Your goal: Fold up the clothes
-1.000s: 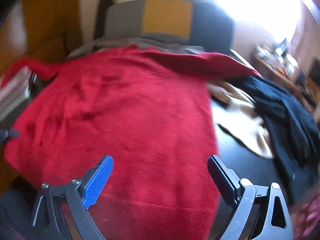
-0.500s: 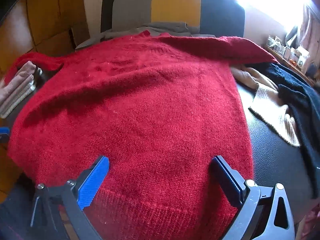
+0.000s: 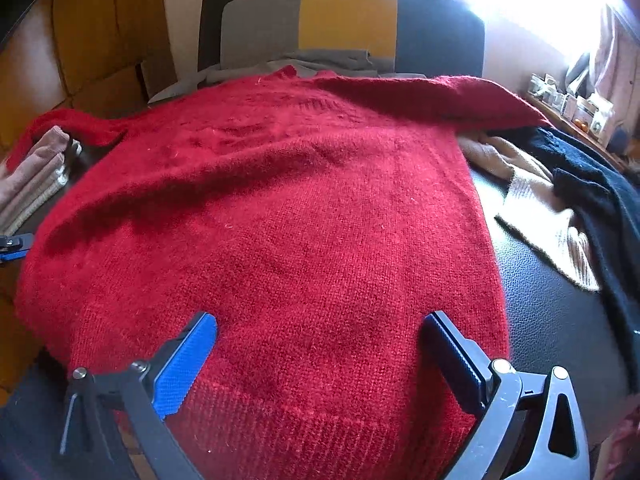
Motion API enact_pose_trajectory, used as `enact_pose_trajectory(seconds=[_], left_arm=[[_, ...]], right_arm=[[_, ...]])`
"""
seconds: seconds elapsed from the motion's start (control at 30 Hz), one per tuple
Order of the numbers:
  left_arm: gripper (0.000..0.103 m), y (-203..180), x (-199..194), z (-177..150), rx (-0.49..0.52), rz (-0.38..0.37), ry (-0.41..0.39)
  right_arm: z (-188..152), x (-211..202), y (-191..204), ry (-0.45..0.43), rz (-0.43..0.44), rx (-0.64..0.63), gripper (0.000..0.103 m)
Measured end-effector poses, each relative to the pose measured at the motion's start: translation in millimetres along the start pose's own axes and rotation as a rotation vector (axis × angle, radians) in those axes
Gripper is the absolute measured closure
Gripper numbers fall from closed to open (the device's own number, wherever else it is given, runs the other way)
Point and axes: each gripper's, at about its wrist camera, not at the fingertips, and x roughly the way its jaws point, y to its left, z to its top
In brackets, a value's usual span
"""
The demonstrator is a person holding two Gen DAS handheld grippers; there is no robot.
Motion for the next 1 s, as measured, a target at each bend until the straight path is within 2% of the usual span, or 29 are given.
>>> enact_pose_trajectory(seconds=[0.03, 0.1, 0.23, 0.3, 0.37, 0.47, 0.57, 0.63, 0.77, 0.9, 1.0], left_arm=[[0.087, -4, 0, 0, 0.041, 0.052, 0.005], [0.091, 2, -2, -2, 0.026, 0.069, 0.021], [0.091, 20, -12, -9, -0.017, 0.084, 0.029], [0.089, 13, -14, -7, -0.004, 0.122, 0.028], [0.085, -4, -19, -4, 0.040, 0.187, -0.006], [0.084, -29, -36, 4, 0.087, 0.233, -0.084], [0.080, -50, -49, 17, 0.130, 0.231, -0.170], [0.079, -68, -41, 31, 0.177, 0.221, -0.189], [0.079, -90, -7, 42, 0.224, 0.187, -0.158], [0.079, -100, 40, 37, 0.240, 0.189, -0.062], [0.073, -95, 48, 28, 0.226, 0.178, -0.127]], right_arm=[[0, 1, 0, 0.001, -0.002, 0.003, 0.000], [1, 1, 1, 0.013, -0.007, 0.010, 0.000], [4, 1, 5, 0.048, -0.003, 0.010, 0.000], [3, 1, 5, 0.052, 0.001, 0.006, 0.000], [2, -1, 5, 0.068, 0.010, 0.003, 0.000], [-2, -5, 6, 0.088, 0.017, -0.011, 0.000], [-4, -5, 3, 0.097, 0.024, -0.020, 0.000], [-5, -6, 2, 0.089, 0.029, -0.020, 0.000], [-6, -6, 2, 0.070, 0.022, -0.013, 0.000], [-11, -9, -1, 0.024, 0.031, 0.002, 0.000], [-14, -10, -3, -0.010, 0.046, 0.013, 0.000]])
